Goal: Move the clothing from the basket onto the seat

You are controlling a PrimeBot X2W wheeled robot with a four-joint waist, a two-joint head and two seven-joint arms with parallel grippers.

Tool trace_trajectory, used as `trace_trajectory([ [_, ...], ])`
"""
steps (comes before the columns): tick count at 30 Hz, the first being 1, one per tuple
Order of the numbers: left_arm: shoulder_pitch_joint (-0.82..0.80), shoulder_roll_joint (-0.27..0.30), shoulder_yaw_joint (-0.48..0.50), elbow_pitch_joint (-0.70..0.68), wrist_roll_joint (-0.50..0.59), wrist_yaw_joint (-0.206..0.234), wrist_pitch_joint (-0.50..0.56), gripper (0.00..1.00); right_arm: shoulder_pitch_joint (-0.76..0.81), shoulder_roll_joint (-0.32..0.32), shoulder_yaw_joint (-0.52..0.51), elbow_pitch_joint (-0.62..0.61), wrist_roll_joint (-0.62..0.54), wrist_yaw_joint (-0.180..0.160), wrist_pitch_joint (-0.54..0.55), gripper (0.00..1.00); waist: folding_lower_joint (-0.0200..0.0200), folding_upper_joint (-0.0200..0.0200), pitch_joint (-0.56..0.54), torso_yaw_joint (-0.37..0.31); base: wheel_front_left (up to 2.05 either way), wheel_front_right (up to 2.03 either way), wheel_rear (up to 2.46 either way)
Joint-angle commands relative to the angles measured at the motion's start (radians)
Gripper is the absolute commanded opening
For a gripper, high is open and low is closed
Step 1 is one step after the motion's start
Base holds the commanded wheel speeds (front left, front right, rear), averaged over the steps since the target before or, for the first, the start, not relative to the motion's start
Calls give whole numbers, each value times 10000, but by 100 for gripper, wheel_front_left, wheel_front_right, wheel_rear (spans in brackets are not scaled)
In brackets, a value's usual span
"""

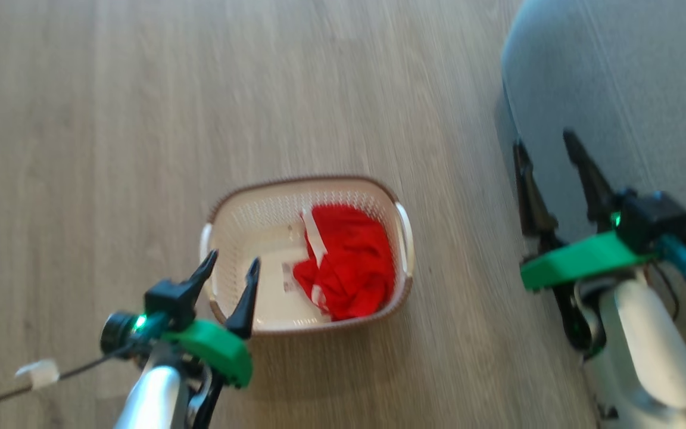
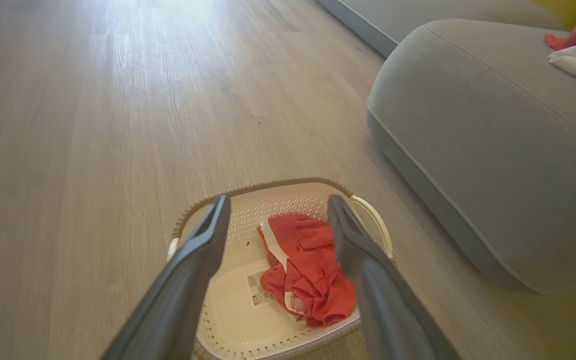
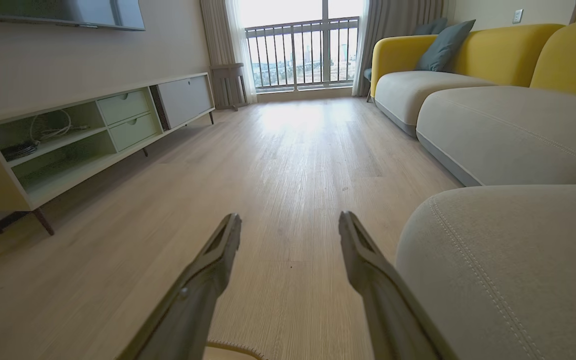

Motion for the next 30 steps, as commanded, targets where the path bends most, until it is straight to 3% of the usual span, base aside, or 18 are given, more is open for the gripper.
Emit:
trace_trajectory([
  [1, -574, 55, 32, -71, 114, 1, -97, 100, -539, 126, 295, -456, -16, -2, -93, 100, -2, 0, 897, -482, 0, 0, 0],
  [15, -3445, 1201, -3036, 1420, -466, -12, -97, 100, -2330, 308, 541, -1341, 186, -2, -93, 100, -2, 0, 3794, -1484, 0, 0, 0],
  [30, -6780, 2525, -5663, 5116, -1136, -13, 177, 100, -3132, 314, 1042, -2023, 1413, -2, -93, 100, -2, 0, 5994, -2913, 0, 0, 0],
])
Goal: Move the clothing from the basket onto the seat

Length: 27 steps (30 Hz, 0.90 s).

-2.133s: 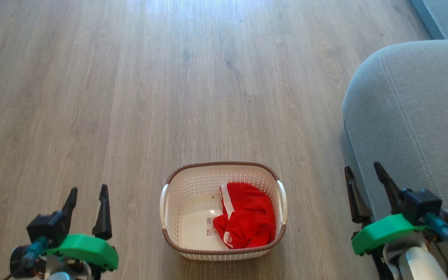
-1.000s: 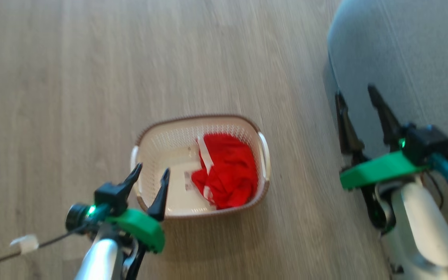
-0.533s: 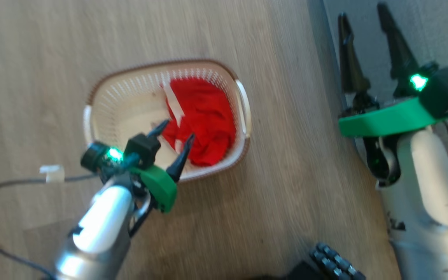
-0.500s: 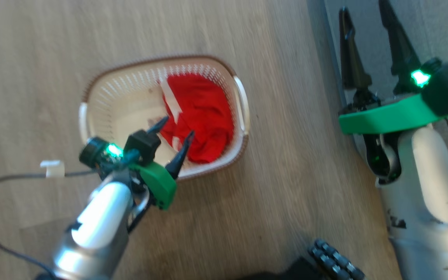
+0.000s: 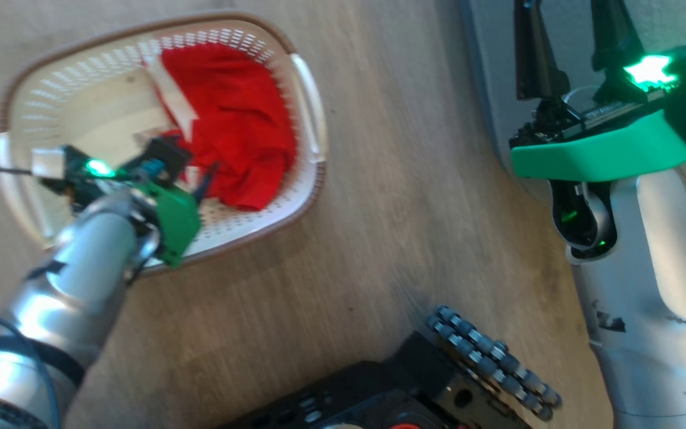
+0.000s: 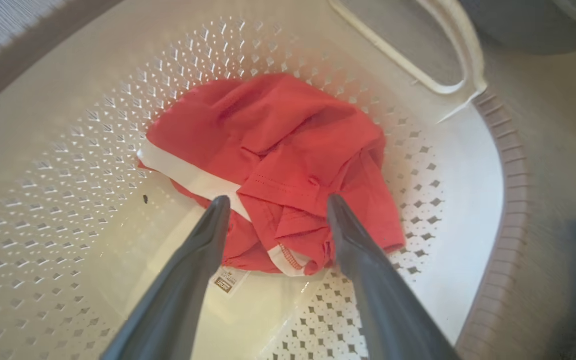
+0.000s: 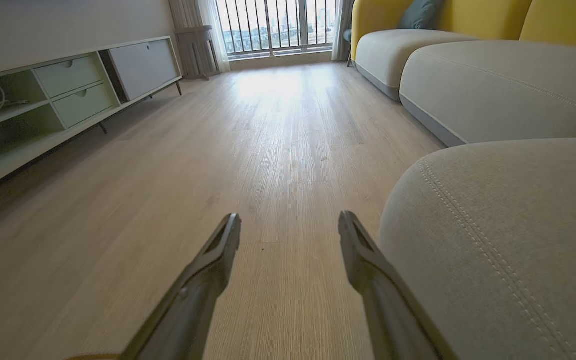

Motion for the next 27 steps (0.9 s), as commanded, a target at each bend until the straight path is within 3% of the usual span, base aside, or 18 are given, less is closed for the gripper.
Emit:
trace_trajectory([
  [1, -286, 388, -23, 204, -122, -11, 55, 100, 55, 123, 218, -420, 204, -2, -63, 100, -2, 0, 577, -642, 0, 0, 0],
  [7, -1123, 679, -415, 1062, -436, -11, 293, 100, 117, 123, 287, -544, 706, -2, -63, 100, -2, 0, 1146, -1213, 0, 0, 0],
  [27, -2611, -39, -1698, 2883, -653, -11, 1362, 100, 617, 123, -62, -1081, 891, -2, -63, 100, -2, 0, 1745, -1061, 0, 0, 0],
])
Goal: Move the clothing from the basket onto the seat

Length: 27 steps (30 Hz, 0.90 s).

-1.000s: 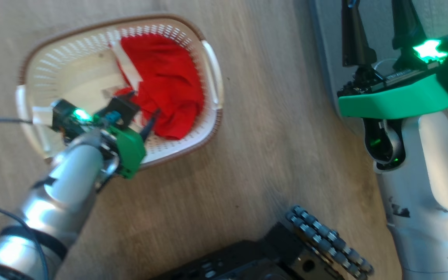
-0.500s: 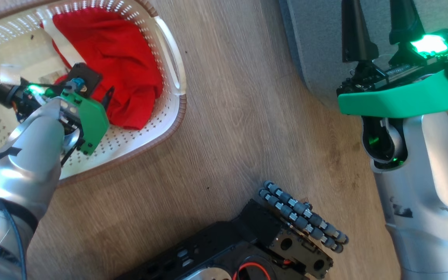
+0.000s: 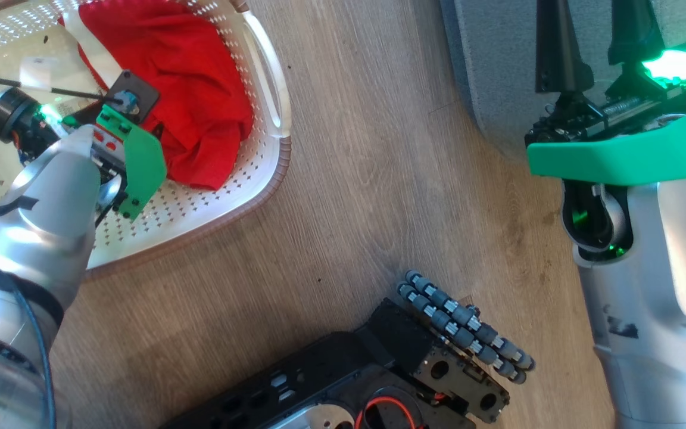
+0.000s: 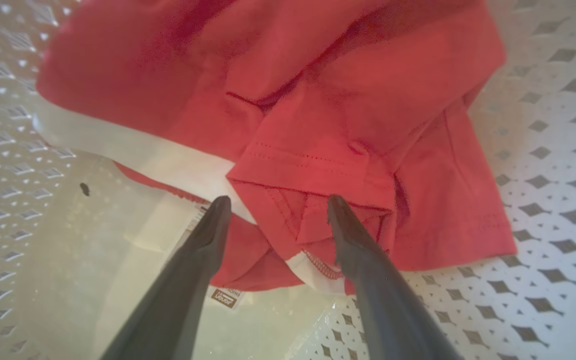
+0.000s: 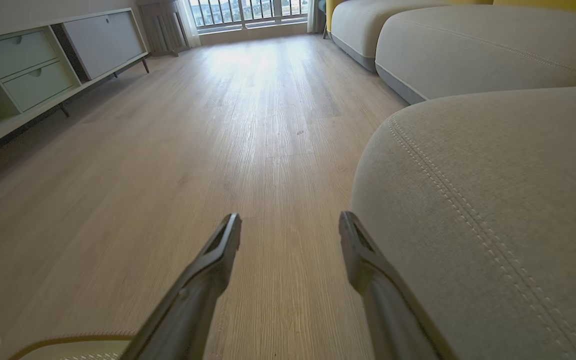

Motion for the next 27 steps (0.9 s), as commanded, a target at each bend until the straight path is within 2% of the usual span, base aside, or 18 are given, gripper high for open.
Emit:
trace_trajectory([
  [1, -20, 44, 69, -16, 35, -9, 66, 100, 577, 43, 1, -346, 70, -2, -63, 100, 0, 0, 10, 6, 0, 0, 0],
  [15, -178, -207, -150, 506, -81, 352, 1166, 100, 980, 43, -106, -435, 49, -2, -63, 100, 0, 0, 255, 189, 0, 0, 0],
  [26, -134, -490, -135, 564, -413, 221, 1088, 100, 948, 43, -172, -447, -18, -2, -63, 100, 0, 0, 277, 266, 0, 0, 0],
  [27, -137, -528, -132, 567, -460, 191, 1098, 75, 940, 43, -177, -445, -22, -2, -63, 100, 0, 0, 275, 269, 0, 0, 0],
])
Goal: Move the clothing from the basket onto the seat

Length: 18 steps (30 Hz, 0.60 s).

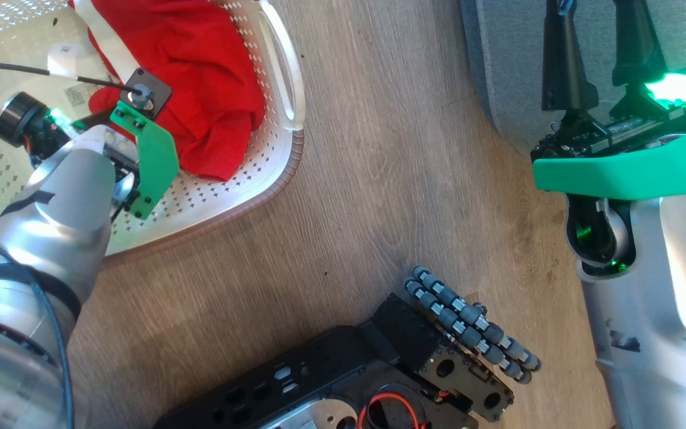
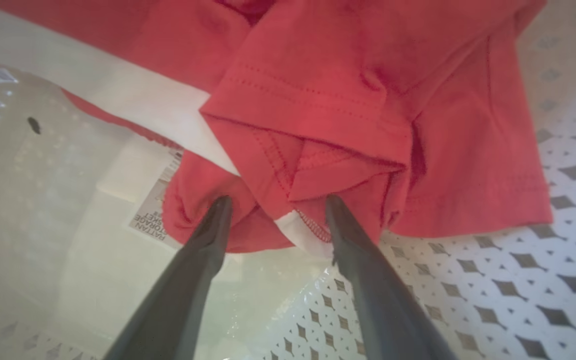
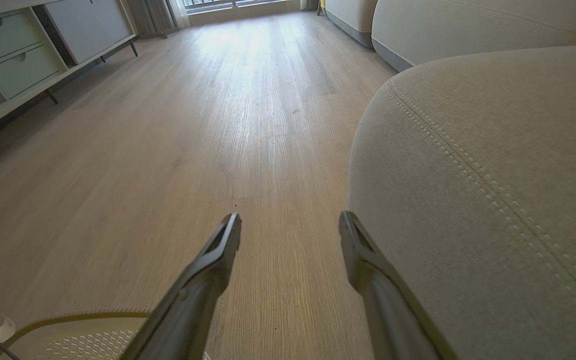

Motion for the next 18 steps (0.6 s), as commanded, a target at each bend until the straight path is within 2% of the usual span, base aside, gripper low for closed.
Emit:
trace_trajectory([
  [1, 114, -78, 105, -42, -183, -102, 7, 47, 392, 35, 41, -308, -19, -2, -63, 100, 0, -1, -7, 4, 0, 0, 0],
  [2, 120, -108, 62, -40, -197, -136, 44, 27, 386, 35, 35, -299, -15, -2, -63, 100, 0, -1, -9, 7, 0, 0, 0],
  [3, 119, -128, 26, -39, -216, -164, 56, 0, 378, 35, 28, -288, -8, -2, -63, 100, 0, -1, -11, 11, 0, 0, 0],
  [10, 74, -189, -206, -55, -451, -255, 172, 0, 278, 35, -30, -195, 35, -2, -63, 100, 0, -1, -36, 24, 0, 0, 0],
  [18, 80, -65, -318, -445, -941, -262, -307, 0, -56, 36, -113, -106, 51, -2, -63, 100, 0, -1, -135, -11, 0, 0, 0],
])
